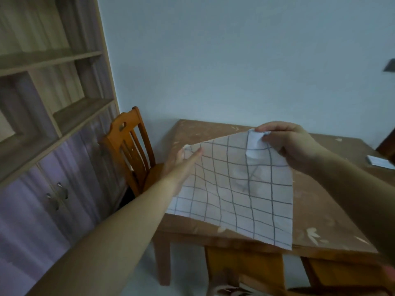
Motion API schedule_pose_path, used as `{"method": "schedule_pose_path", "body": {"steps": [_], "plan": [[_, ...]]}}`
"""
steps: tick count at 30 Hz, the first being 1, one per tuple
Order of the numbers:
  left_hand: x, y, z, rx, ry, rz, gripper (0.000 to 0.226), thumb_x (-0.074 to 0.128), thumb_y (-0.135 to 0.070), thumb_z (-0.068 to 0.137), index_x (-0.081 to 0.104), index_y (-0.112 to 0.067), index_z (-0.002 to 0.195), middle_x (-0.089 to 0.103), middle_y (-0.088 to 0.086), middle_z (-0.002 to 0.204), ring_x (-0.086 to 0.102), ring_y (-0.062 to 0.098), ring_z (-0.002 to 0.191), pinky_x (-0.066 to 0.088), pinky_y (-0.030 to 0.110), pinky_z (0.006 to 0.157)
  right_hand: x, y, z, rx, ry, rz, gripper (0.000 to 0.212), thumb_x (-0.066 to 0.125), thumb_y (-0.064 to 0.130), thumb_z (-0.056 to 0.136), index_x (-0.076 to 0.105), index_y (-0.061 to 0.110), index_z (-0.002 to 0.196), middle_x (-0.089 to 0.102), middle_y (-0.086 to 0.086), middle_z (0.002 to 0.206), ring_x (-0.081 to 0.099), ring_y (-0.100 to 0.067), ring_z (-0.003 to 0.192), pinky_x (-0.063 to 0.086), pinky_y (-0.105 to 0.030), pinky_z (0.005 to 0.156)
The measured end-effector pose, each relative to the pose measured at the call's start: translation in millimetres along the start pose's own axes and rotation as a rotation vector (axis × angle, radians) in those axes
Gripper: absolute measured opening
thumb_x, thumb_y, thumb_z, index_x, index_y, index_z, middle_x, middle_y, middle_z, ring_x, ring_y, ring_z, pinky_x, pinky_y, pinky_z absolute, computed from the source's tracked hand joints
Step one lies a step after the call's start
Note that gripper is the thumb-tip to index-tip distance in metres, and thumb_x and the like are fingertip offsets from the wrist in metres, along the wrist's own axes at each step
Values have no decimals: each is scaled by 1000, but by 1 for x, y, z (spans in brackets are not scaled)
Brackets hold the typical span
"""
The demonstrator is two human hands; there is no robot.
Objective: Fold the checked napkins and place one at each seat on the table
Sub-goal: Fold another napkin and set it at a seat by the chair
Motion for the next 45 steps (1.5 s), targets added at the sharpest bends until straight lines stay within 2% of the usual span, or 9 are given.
{"method": "schedule_pose_path", "body": {"steps": [8, 15, 22, 24, 27, 31, 35, 41, 45], "plan": [[-15, -35, 20, 145, -187, -148, 113, 80, -57, 67, 9, -35, 153, 22, 0, 159, 28, 29, 142, 30, 49, 112, -24, 18, 1, 78, -157, 149, 59, 44, -15, 86, 73, 22, 51, 62, 9, 52, 54, -4, 49, 37, -9, 44], [11, -47, 13, 176, -7, 110, 51, 75, -32, 84, 56, -20, 129, 58, -1, 124, 54, 14, 104, 41, 28, 83, -38, 35, -25, 36, -187, 111, 37, 38, -17, 85, 57, 12, 74, 60, 12, 48, 57, 2, 44, 41, -7, 44], [46, -32, 5, 73, 359, 316, 90, 90, -50, 56, 52, -28, 134, 52, 0, 137, 51, 18, 123, 44, 37, 102, -58, 38, -39, 31, -266, 91, 36, 39, -16, 85, 56, 14, 76, 62, 16, 51, 58, 5, 48, 41, -5, 46], [55, -35, 5, 178, 288, 325, 58, 85, -30, 72, 60, -19, 123, 61, 5, 126, 58, 19, 113, 50, 33, 94, -67, 35, -40, 36, -304, 74, 36, 41, -16, 85, 58, 14, 75, 62, 8, 57, 58, -2, 53, 40, -7, 46], [60, -54, 4, 335, 135, 346, 17, 61, -7, 93, 70, -7, 107, 66, 5, 101, 58, 18, 95, 44, 17, 70, -85, 20, -40, 75, -326, -128, 33, 44, -12, 88, 64, 10, 74, 55, -2, 60, 43, -15, 54, 33, -13, 39], [64, -89, -8, 371, 171, 491, 20, 56, -9, 92, 75, -7, 93, 69, 3, 97, 56, 14, 85, 39, 13, 61, -105, -3, -41, 166, -246, -843, 20, 61, 3, 86, 74, 14, 76, 66, -4, 76, 52, -13, 63, 38, -15, 50], [71, -118, -25, 483, 128, 743, 27, 51, -20, 94, 78, -20, 93, 69, 1, 84, 50, 8, 59, 33, 9, 44, -102, -21, -42, 286, -165, -1140, 17, 60, 17, 87, 76, 20, 88, 73, -4, 100, 61, -21, 85, 47, -27, 74], [94, -135, -42, 452, 121, 787, 33, 45, -28, 99, 50, -12, 71, 40, 3, 62, 39, 19, 59, 26, 30, 52, -27, -20, -47, -171, -87, -1145, 47, 61, 58, 84, 64, 24, 117, 66, 7, 117, 60, -18, 109, 46, -38, 95], [91, -146, -53, 429, 127, 620, 27, 44, -22, 98, 66, -15, 86, 52, -5, 74, 42, 5, 64, 33, 6, 51, -8, -28, -39, -193, -188, -1025, 25, 62, 46, 84, 68, 24, 96, 72, 5, 93, 65, -21, 91, 50, -36, 80]]}}
Point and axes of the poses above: each hand's wrist, its own z-axis towards the middle knuckle, its own x-axis out of the palm, y = z × x, the point moved 2 cm from there along z, towards the middle knuckle
